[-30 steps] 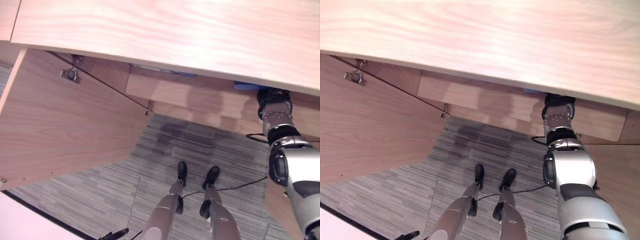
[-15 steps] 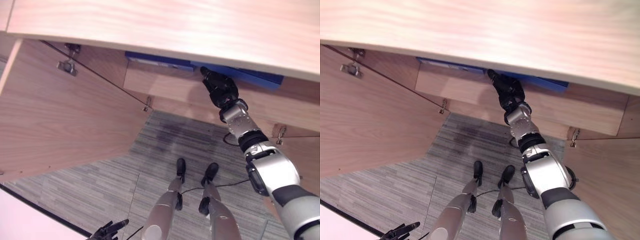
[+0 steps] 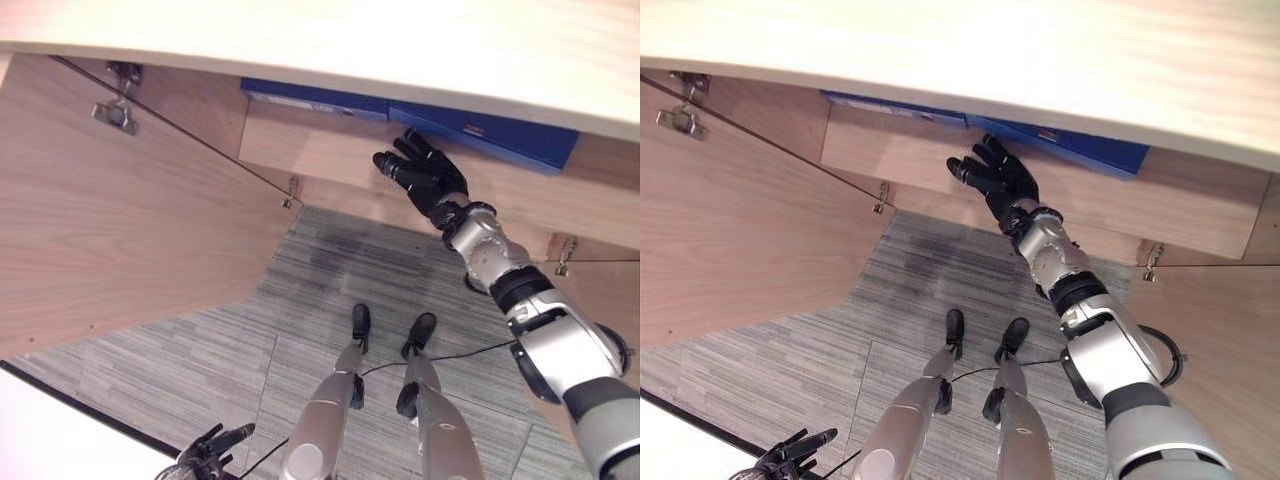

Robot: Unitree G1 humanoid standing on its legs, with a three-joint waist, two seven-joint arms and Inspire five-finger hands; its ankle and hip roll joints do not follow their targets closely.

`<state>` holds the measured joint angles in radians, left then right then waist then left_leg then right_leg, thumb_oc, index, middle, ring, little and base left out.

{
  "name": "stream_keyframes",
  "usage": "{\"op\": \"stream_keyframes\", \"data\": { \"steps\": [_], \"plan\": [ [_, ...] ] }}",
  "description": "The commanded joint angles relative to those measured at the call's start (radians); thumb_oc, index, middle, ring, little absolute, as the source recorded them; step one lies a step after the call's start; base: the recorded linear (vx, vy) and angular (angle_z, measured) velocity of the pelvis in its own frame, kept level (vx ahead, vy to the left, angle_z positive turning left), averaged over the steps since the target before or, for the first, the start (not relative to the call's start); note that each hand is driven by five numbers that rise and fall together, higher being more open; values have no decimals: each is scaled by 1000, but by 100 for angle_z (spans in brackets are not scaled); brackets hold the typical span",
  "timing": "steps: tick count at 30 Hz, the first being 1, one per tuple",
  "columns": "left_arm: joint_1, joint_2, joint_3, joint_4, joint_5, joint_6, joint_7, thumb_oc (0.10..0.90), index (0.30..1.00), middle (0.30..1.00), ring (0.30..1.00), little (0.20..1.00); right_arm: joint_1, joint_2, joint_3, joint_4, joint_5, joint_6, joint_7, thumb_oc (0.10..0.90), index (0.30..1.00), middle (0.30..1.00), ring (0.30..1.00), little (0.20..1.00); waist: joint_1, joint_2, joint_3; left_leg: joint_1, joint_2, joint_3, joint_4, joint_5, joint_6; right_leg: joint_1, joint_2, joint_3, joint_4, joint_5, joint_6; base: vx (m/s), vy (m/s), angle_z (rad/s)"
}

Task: Put the empty folder in the office cabinet

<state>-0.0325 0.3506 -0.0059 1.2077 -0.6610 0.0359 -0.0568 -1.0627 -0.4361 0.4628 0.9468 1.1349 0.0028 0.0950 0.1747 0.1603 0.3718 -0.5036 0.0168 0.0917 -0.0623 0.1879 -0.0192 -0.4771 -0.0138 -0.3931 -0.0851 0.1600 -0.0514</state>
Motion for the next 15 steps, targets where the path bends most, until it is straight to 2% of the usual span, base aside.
{"op": "stream_keyframes", "data": {
  "steps": [1, 4, 6, 7, 8, 12, 15],
  "plan": [
    [104, 124, -29, 76, 1, 8, 3, 800, 900, 900, 900, 900, -77, -34, 106, 48, -148, -1, 18, 800, 900, 900, 900, 900, 2, -34, -35, -10, 1, 2, -25, -18, -73, 12, -42, 76, -2, -35, 131, 0, 0, 0],
    [115, 128, -9, 86, 1, 13, -8, 800, 900, 900, 900, 900, -135, -107, 203, 169, -398, 42, 24, 800, 900, 900, 900, 900, -11, -44, -27, -12, 1, 6, -25, -16, -71, 7, -41, 77, -2, -30, 133, -15, -3, -3],
    [116, 136, 2, 97, 19, 16, -13, 800, 900, 900, 900, 900, -163, -137, 260, 197, -563, 48, 32, 800, 900, 900, 900, 900, -16, -51, -25, -15, 3, 5, -25, -13, -71, 3, -40, 77, -2, -29, 133, -19, -15, -4],
    [102, 159, 22, 121, 49, 17, -16, 800, 900, 900, 900, 900, -202, -174, 310, 202, -701, 54, 18, 800, 900, 900, 900, 900, -20, -61, -24, -19, 3, 4, -25, -13, -72, -1, -38, 76, -2, -28, 134, 0, 0, 0],
    [101, 159, 22, 122, 49, 17, -16, 800, 900, 900, 900, 900, -203, -174, 311, 203, -701, 53, 18, 800, 900, 900, 900, 900, -21, -61, -24, -19, 3, 4, -25, -13, -72, -1, -38, 76, -2, -28, 134, 0, 0, 0],
    [26, 197, 54, 205, 93, 13, -11, 800, 900, 900, 900, 900, -251, -222, 338, 222, -838, 43, -15, 800, 900, 900, 900, 900, -35, -86, -33, -31, 4, -1, -25, -14, -76, -12, -35, 83, -2, -28, 137, 0, 0, 0],
    [8, 200, 66, 219, 97, 9, -4, 800, 900, 900, 900, 900, -270, -232, 330, 258, -844, 46, -31, 800, 900, 900, 900, 900, -35, -91, -39, -39, 2, -4, -25, -14, -77, -20, -34, 80, -2, -29, 137, 0, 0, 0]
  ]
}}
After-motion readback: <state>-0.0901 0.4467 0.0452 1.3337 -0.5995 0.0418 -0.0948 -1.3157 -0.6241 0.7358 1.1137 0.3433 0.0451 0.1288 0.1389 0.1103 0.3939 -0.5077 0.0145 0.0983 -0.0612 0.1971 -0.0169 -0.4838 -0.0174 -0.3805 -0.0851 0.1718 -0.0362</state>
